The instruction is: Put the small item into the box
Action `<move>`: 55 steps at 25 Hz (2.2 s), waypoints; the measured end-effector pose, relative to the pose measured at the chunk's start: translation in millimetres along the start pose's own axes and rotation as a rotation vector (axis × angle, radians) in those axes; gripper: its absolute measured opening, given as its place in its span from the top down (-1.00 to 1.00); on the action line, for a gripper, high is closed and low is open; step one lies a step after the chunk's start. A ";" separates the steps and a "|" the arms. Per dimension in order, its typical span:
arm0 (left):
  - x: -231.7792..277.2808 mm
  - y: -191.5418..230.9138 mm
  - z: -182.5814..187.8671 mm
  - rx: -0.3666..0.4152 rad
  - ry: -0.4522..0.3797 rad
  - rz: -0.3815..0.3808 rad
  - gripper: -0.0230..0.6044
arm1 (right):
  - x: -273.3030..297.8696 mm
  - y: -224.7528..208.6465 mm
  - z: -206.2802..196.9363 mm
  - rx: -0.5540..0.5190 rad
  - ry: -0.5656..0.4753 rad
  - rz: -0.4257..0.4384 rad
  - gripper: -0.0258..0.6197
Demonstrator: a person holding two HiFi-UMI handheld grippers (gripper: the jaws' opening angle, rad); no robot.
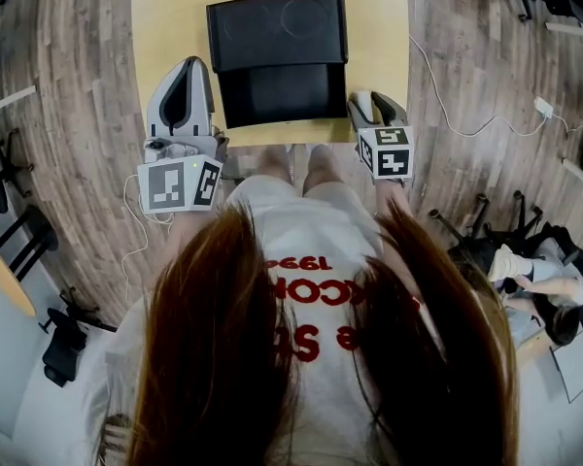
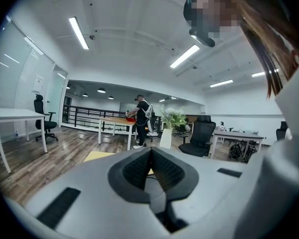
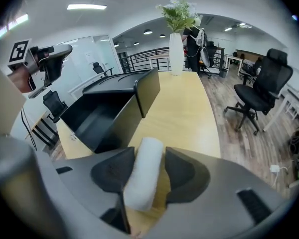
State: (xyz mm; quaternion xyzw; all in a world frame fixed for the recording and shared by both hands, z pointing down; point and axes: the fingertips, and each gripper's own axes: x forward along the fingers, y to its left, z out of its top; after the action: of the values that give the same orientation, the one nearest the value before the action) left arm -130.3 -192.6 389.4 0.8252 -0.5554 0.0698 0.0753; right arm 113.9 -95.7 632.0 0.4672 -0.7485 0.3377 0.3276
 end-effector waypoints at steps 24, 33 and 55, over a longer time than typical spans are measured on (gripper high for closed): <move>5.5 -4.9 79.3 0.080 -0.233 -0.006 0.91 | -135.3 -3.9 205.6 -0.036 -0.661 -0.023 0.49; 5.0 -7.9 106.9 0.090 -0.320 0.013 0.91 | -181.3 4.2 245.5 -0.069 -0.817 0.016 0.49; -45.4 55.5 76.9 0.026 -0.261 0.197 0.91 | -100.7 101.1 246.1 -0.225 -0.609 0.246 0.49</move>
State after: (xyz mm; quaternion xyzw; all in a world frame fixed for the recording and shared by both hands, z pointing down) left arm -196.2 -187.7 307.7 0.7697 -0.6378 -0.0235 -0.0155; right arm 12.9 -213.4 393.6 0.4138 -0.8952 0.1351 0.0954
